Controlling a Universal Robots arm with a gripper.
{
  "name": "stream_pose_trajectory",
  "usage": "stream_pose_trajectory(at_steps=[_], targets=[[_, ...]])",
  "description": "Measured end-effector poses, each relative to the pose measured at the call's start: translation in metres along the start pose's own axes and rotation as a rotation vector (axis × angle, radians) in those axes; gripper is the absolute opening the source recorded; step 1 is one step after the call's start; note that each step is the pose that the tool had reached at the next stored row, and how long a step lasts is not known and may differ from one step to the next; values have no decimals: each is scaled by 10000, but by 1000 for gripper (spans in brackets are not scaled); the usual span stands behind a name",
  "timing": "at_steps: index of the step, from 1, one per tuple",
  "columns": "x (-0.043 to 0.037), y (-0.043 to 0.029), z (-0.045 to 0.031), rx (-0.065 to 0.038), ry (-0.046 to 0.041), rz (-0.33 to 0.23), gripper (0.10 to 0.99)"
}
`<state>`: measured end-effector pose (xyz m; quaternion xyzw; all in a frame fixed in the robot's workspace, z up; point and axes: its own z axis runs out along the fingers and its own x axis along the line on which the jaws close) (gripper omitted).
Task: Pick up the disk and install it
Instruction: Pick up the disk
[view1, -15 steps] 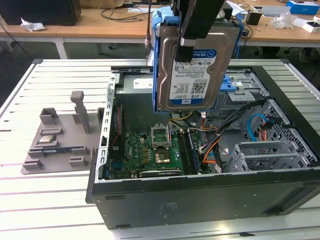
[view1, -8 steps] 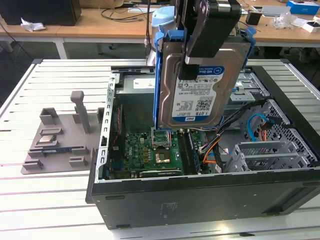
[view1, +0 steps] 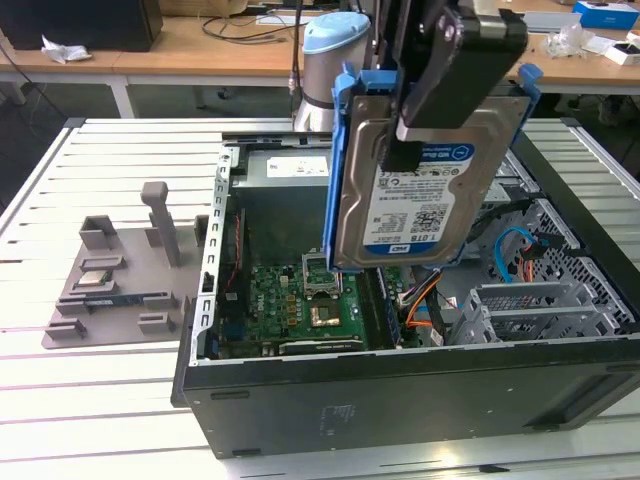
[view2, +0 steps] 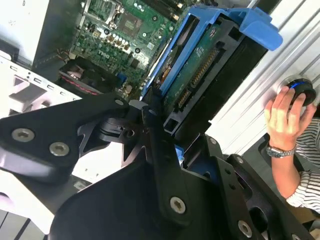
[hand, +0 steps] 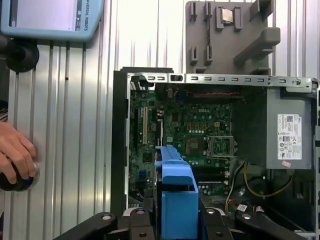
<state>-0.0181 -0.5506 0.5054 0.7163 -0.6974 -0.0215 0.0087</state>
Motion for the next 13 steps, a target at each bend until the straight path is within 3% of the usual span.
stream_pose_trajectory(at_steps=[6, 13], targets=[[8, -126, 0, -1, -1, 1, 369], [23, -384, 2, -14, -2, 0, 369]])
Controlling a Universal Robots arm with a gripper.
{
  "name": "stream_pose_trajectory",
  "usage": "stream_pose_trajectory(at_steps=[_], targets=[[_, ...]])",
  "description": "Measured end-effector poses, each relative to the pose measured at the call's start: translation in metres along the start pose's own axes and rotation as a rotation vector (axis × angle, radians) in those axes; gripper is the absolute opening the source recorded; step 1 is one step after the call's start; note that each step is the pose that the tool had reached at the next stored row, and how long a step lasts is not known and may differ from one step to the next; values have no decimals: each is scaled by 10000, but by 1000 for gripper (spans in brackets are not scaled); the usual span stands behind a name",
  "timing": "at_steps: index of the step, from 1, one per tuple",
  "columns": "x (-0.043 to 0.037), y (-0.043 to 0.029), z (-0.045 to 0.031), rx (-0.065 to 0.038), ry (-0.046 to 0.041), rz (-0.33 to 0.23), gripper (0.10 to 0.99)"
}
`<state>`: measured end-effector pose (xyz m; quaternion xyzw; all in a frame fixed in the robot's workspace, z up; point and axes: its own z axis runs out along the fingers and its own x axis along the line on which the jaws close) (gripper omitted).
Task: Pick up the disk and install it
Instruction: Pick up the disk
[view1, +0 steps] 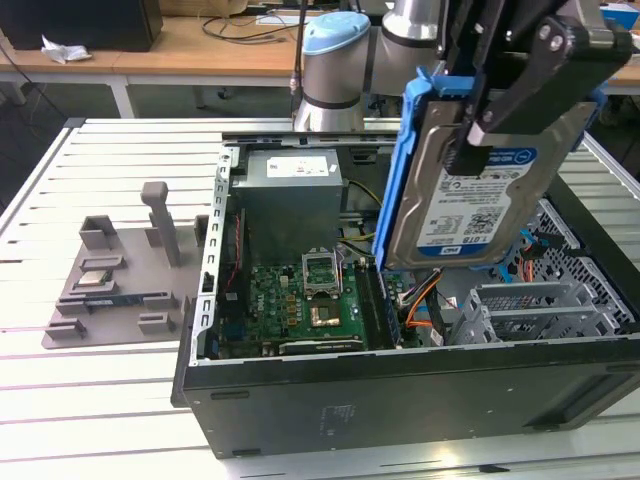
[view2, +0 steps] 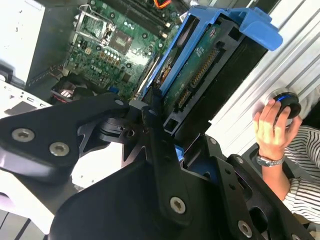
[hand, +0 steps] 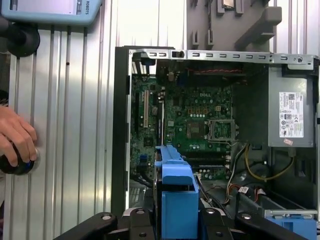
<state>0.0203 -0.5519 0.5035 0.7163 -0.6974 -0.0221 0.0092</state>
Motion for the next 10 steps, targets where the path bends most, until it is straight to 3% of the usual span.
stream_pose_trajectory(at_steps=[4, 6, 10], targets=[[9, -161, 4, -21, 0, 0, 369], [20, -299, 30, -45, 1, 2, 369], [45, -462, 92, -70, -1, 2, 369]])
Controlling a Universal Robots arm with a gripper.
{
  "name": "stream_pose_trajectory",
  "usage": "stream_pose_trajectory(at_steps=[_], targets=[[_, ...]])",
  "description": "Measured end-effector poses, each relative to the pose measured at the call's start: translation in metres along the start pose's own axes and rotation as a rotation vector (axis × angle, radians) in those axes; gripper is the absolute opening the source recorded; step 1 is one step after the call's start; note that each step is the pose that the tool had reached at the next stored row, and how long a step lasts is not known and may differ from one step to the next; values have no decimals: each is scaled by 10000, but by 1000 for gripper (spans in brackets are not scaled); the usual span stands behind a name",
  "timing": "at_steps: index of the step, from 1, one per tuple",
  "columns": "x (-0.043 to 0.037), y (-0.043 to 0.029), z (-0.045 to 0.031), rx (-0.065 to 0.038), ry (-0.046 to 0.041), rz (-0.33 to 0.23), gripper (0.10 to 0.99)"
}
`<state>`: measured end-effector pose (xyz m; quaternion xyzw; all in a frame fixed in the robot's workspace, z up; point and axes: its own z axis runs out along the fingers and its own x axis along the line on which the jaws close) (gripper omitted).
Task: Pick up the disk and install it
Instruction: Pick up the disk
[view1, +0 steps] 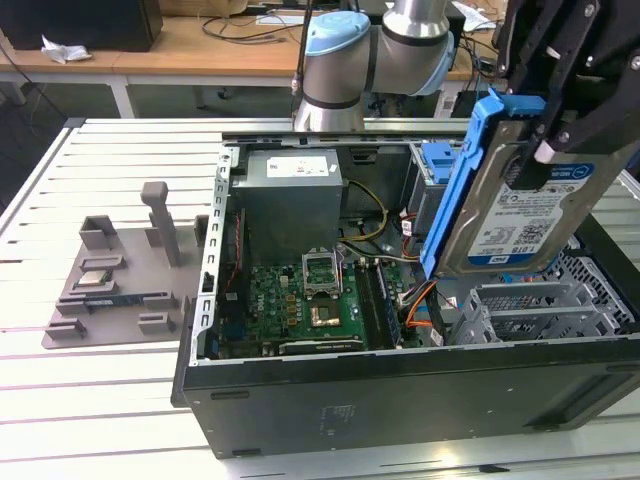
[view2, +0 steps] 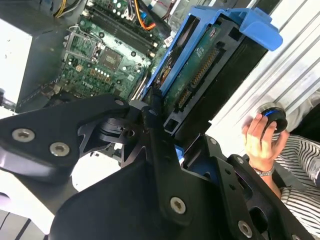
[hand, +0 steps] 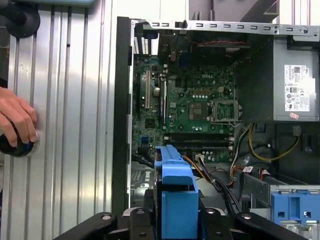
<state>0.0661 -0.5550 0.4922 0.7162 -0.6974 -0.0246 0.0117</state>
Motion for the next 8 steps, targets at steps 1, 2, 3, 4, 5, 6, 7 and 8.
stream_pose_trajectory(at_steps=[1, 2, 3, 4, 5, 6, 7, 8], targets=[[3, -15, 5, 0, 0, 0, 369], [7, -34, 12, -1, 0, -1, 369], [9, -46, 18, -1, -1, 1, 369], [12, -62, 24, -1, -1, 1, 369], [17, -89, 34, -1, 0, 1, 369], [20, -105, 41, -2, -1, 2, 369], [23, -123, 48, -3, -1, 1, 369], [30, -151, 62, -6, -1, 1, 369]])
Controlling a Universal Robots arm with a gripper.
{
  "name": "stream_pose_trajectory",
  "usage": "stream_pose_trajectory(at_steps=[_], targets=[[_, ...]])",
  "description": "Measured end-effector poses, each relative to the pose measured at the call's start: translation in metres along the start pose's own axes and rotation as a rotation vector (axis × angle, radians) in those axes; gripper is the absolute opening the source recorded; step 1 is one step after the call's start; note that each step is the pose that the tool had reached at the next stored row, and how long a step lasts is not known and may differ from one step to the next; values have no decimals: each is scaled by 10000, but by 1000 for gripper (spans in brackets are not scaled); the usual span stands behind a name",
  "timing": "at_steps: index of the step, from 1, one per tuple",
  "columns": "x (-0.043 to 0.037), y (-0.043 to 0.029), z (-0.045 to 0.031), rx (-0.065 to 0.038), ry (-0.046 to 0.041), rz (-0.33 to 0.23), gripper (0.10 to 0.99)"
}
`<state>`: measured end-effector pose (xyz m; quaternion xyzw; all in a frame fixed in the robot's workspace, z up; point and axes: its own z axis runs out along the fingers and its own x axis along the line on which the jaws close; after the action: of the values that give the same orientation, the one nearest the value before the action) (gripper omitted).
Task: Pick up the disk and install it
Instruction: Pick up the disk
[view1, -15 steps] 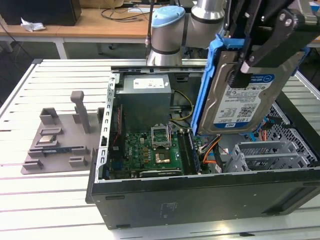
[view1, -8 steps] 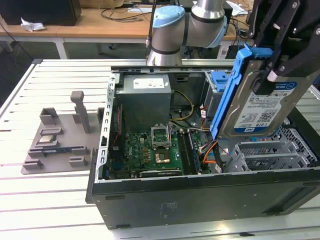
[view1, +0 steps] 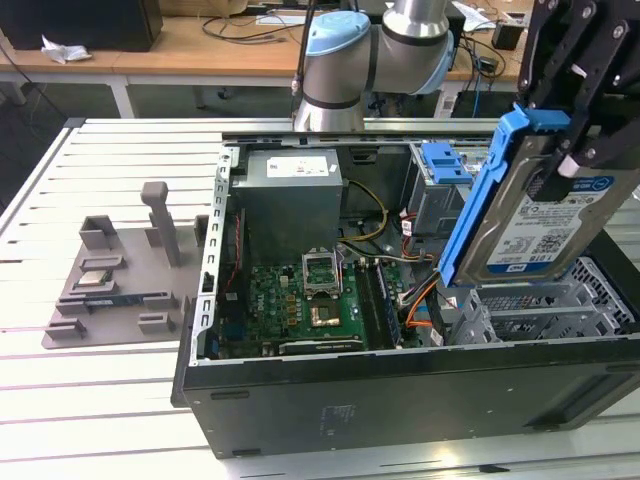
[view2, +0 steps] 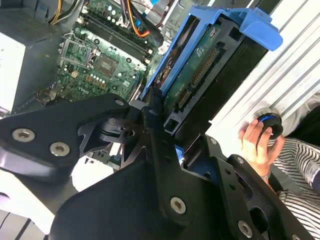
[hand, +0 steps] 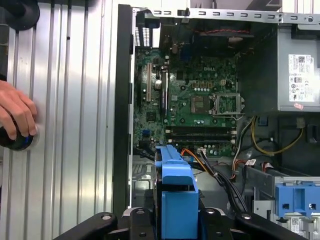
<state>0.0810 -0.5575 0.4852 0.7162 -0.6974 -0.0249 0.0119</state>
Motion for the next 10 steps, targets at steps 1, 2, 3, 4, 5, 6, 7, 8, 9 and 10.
stream_pose_trajectory(at_steps=[1, 2, 3, 4, 5, 6, 7, 8, 9, 10], targets=[[14, -37, 28, -6, 0, -1, 369], [22, -59, 46, -11, 0, -1, 369], [29, -77, 62, -16, 0, 0, 369], [39, -116, 93, -25, -1, 1, 369], [44, -150, 116, -33, 0, 1, 369], [46, -175, 131, -36, 0, 0, 369], [47, -226, 154, -42, 0, 0, 369], [49, -264, 166, -44, 2, 1, 369], [50, -301, 174, -47, 5, 2, 369], [50, -376, 187, -53, 8, 2, 369]])
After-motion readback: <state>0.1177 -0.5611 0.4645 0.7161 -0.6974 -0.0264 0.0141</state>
